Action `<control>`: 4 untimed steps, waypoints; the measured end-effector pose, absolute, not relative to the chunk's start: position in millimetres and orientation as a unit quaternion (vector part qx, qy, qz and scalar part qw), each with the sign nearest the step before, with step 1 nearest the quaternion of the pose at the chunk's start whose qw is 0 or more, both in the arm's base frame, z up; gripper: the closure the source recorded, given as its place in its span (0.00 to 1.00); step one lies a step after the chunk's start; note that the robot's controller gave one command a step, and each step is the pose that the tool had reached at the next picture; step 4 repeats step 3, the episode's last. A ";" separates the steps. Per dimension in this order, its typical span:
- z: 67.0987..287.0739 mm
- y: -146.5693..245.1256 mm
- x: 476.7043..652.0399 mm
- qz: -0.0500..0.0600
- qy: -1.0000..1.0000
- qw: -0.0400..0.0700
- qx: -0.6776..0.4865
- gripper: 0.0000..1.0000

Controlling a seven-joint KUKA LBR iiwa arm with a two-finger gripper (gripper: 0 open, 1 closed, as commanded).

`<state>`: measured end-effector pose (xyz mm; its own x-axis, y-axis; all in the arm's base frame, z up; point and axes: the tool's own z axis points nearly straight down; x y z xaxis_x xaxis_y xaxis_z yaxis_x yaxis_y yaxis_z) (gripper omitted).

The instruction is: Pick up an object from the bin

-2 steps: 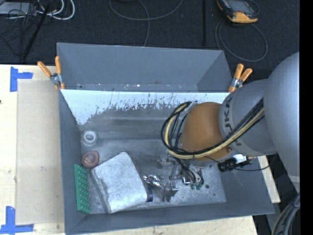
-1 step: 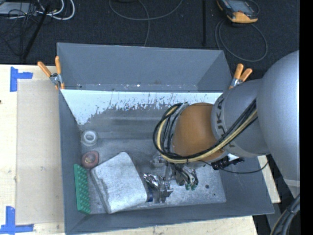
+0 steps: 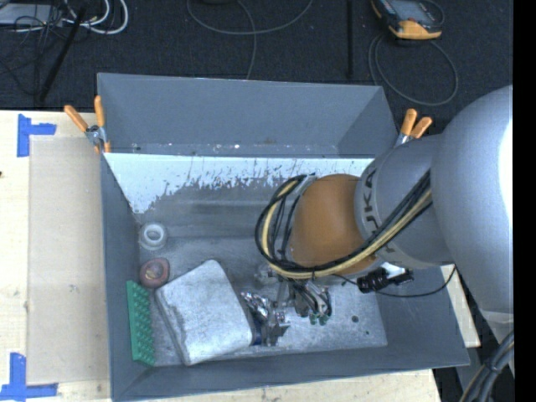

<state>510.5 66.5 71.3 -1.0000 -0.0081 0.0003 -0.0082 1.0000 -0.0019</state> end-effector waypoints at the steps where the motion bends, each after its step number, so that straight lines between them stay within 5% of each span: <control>1: 71.4 78.6 509.7 0.001 -1.000 -0.001 0.020 0.00; 2: 74.1 80.9 512.5 -0.001 -1.000 -0.006 0.021 1.00; 3: 271.7 119.3 504.9 -0.001 -0.996 -0.005 0.084 1.00; 4: 271.7 119.3 504.9 -0.001 -0.996 -0.005 0.084 1.00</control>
Offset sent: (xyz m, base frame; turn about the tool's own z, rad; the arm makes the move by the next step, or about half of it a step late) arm -0.0015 0.0141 -0.0013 -0.0312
